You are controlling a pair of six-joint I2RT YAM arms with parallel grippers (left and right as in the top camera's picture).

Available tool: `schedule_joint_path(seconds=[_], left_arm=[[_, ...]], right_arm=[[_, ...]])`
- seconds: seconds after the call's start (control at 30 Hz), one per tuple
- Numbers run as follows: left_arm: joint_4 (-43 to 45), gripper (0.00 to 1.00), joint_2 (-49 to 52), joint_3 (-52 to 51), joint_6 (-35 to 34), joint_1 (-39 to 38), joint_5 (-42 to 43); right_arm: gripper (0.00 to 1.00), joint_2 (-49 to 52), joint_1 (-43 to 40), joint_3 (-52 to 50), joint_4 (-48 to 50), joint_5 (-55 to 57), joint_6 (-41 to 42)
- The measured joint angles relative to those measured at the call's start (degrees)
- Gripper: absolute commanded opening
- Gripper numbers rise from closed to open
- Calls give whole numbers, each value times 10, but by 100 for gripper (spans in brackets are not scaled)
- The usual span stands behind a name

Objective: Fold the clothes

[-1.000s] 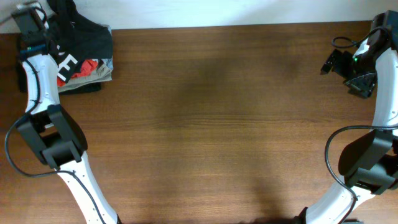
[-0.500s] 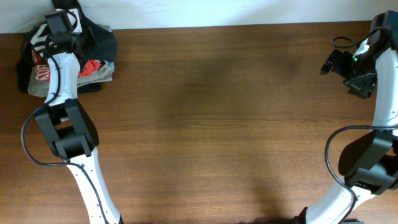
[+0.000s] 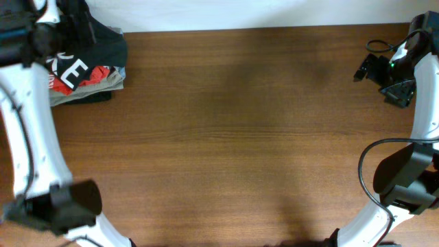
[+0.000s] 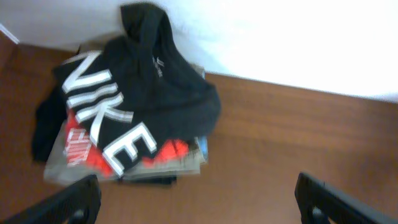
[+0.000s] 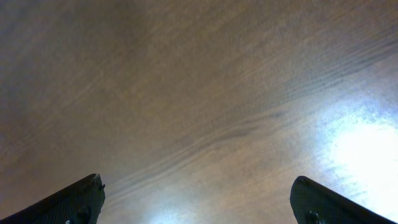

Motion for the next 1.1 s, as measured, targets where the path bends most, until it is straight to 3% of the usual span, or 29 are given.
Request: schedule_joint_path(seconds=[0.17, 0.27, 0.67, 0.77, 0.87, 0.97, 1.1], left_arm=[[-246, 99, -112, 1, -1, 0, 52], [-323, 99, -141, 1, -1, 0, 64], [-325, 99, -148, -8, -11, -16, 102], [-323, 99, -183, -59, -13, -90, 73], [-315, 99, -289, -164, -14, -126, 52], [-191, 99, -460, -362, -14, -126, 40], [152, 99, -702, -720, -19, -126, 47]], right_arm=[[99, 0, 0, 0, 0, 0, 0], [99, 0, 0, 0, 0, 0, 0], [99, 0, 0, 0, 0, 0, 0], [99, 0, 0, 0, 1, 0, 0], [99, 0, 0, 0, 0, 1, 0], [99, 0, 0, 1, 1, 3, 0], [99, 0, 0, 1, 1, 2, 0]])
